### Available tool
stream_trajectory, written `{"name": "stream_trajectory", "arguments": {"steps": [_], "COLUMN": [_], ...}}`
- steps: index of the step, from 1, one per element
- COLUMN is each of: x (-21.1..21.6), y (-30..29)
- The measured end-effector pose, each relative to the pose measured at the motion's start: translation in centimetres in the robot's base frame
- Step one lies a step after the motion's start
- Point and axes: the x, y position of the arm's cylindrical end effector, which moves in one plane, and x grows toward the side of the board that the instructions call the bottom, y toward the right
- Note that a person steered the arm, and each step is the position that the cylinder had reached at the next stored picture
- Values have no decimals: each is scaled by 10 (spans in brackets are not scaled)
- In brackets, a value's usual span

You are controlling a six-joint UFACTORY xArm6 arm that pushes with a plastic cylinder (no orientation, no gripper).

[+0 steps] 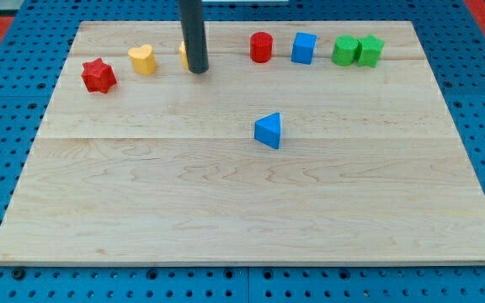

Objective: Push the yellow hexagon to the left of the red circle

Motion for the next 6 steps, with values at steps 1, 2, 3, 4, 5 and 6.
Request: {"name": "stream_trajectory", "arguments": {"steps": [1, 2, 3, 4, 5, 6], "x": [-3, 18, 8, -21, -21, -21], "y": [1, -31, -90, -91, -61, -15]}}
